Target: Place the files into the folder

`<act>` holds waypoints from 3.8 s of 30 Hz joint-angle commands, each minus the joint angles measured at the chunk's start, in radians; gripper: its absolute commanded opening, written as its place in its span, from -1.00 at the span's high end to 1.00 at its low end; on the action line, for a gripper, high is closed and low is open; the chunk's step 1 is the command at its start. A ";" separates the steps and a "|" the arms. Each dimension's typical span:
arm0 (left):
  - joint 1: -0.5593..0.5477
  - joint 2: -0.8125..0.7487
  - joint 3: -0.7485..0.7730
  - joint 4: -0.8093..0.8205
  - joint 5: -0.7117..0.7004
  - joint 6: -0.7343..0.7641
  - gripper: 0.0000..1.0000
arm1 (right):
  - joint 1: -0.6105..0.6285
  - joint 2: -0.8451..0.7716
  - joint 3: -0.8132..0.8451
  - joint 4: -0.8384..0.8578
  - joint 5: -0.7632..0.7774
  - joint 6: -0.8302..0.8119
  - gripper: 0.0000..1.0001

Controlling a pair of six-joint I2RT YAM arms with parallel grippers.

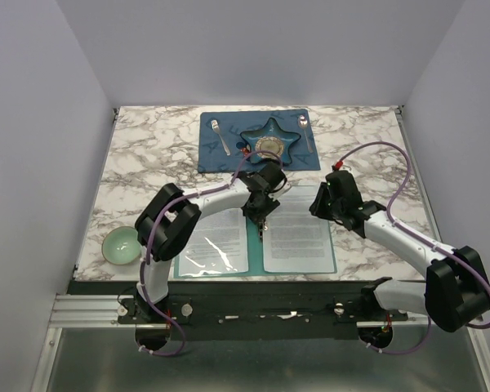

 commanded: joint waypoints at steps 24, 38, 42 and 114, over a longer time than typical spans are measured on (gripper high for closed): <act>0.286 -0.278 0.031 -0.133 0.126 0.022 -0.96 | 0.005 0.291 0.139 0.371 -0.558 -0.031 0.07; 0.379 -0.173 -0.134 -0.075 0.124 0.014 -0.97 | 0.005 0.642 0.385 0.451 -0.876 -0.101 0.03; 0.379 -0.149 -0.147 -0.054 0.115 0.013 -0.97 | 0.005 0.687 0.419 0.429 -0.896 -0.108 0.01; 0.380 -0.179 -0.209 -0.017 0.034 0.037 -0.97 | 0.044 0.668 0.316 0.639 -1.035 0.047 -0.19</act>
